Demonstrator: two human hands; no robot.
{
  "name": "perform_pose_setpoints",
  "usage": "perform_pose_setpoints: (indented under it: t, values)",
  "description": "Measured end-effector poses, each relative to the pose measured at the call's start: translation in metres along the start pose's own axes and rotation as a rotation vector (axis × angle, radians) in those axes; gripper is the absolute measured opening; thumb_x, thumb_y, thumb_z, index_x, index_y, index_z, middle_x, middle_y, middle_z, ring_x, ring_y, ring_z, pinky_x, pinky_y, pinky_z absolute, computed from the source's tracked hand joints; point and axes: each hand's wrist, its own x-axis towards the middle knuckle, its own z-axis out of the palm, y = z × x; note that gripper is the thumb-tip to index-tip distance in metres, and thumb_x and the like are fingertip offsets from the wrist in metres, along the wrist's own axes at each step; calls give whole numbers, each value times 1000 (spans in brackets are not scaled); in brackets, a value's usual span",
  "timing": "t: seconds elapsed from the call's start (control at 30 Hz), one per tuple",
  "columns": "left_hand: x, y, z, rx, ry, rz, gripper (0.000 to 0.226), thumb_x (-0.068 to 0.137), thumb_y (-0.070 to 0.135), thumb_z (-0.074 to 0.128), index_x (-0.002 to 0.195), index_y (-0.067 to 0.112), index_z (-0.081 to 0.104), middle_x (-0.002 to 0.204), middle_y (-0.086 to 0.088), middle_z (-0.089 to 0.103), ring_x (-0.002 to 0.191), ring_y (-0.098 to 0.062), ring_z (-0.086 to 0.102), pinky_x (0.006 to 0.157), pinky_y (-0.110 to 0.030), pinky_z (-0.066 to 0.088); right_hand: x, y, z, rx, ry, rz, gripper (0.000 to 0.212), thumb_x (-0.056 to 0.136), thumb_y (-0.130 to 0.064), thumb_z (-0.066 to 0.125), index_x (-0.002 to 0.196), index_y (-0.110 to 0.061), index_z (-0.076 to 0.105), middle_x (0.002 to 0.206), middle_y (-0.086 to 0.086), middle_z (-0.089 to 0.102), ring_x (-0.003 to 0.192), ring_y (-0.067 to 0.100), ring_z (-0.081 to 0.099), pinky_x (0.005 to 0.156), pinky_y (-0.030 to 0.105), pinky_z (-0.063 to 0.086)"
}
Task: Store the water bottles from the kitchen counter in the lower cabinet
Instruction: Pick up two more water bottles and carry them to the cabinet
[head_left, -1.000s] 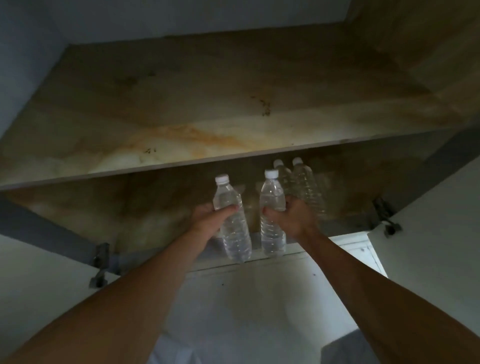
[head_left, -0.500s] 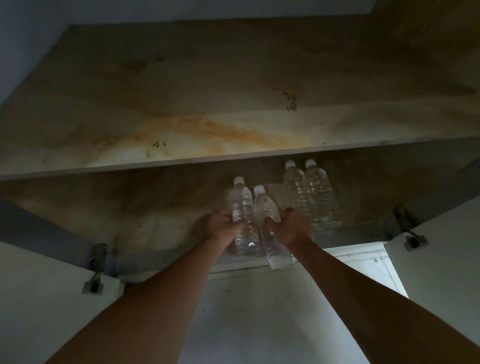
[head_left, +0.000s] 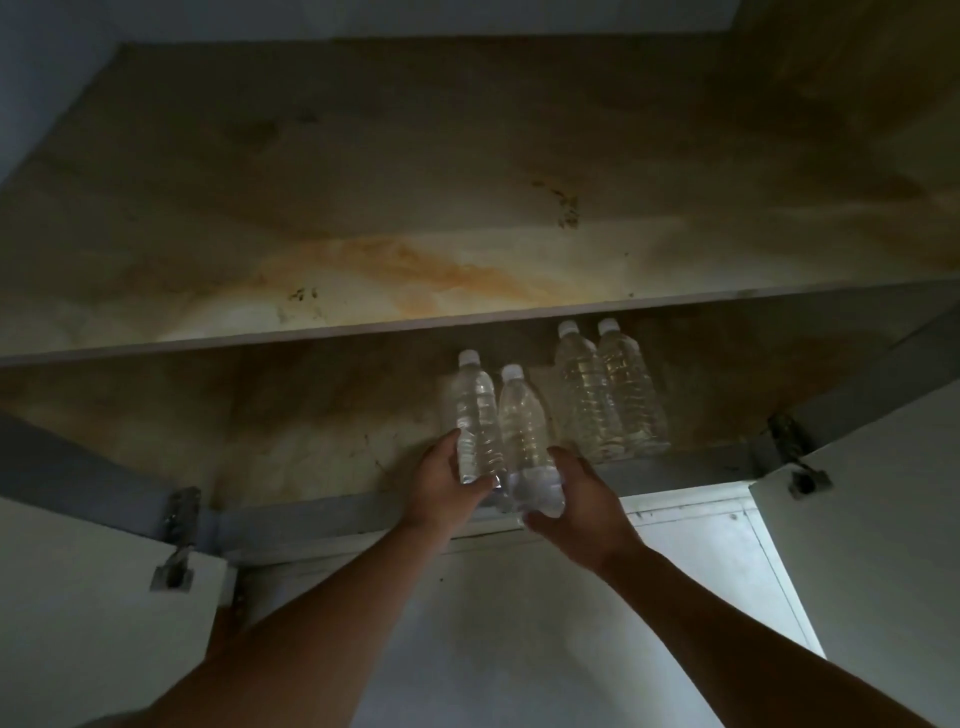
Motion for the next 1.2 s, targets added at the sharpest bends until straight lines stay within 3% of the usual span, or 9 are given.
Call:
perform_pose_setpoints:
  t: [0.17,0.33,0.57,0.63,0.77,0.93,1.0,1.1,1.2]
  values:
    - [14,7,10,-81,58,5,55,76,-8,81,123,12,61,99,5,74,82,1,73,71,-17,56,18,-11,1,-61,213,-79,67,82,-32,78,142,-23,50,140,-1,55,118,18,60,100,30,51]
    - [30,10,16,-99,79,9,52,75,-7,83,122,6,64,98,-2,76,87,-14,74,80,-35,62,38,-12,-10,-103,252,-96,61,82,-28,79,138,-20,57,137,3,59,120,21,60,101,33,50]
    - [46,18,25,-78,15,45,54,76,-6,83,124,9,65,105,-2,76,88,-6,74,76,-19,58,58,-13,-31,-232,193,41,55,84,-43,74,134,-24,60,128,-1,67,109,19,67,93,31,53]
    - [45,16,26,-74,27,44,50,76,-7,82,121,9,66,101,1,76,86,-4,74,77,-21,59,57,-13,-31,-223,206,32,51,85,-38,74,131,-23,62,126,-1,68,108,18,67,92,30,52]
    - [45,7,24,-94,75,40,40,75,-5,84,107,11,69,96,-4,78,89,-20,76,84,-38,61,55,-10,-32,-166,197,-19,47,84,-29,74,129,-19,66,126,2,69,111,19,66,97,34,53]
    - [46,6,25,-21,34,62,33,79,-3,81,107,11,72,89,6,77,80,-4,74,77,-26,57,52,-7,-32,-151,163,-40,52,85,-31,73,134,-17,62,132,5,64,116,23,63,99,37,51]
    - [46,6,21,67,-27,77,38,84,17,80,120,13,70,102,6,78,95,-7,74,89,-35,58,51,-9,-34,-145,135,-31,52,88,-32,69,137,-16,59,135,7,61,119,25,61,101,37,49]
    - [37,6,14,371,-58,63,65,84,58,63,137,22,60,122,5,73,112,-12,68,100,-41,53,41,-17,-45,-141,46,8,51,94,-35,62,141,-16,54,139,10,59,124,28,58,104,38,47]
    - [-15,36,7,676,-73,123,55,94,53,53,134,17,63,126,-6,69,114,-27,65,97,-38,52,6,-29,-58,-194,17,55,52,98,-41,56,144,-18,51,139,9,59,126,30,55,104,39,47]
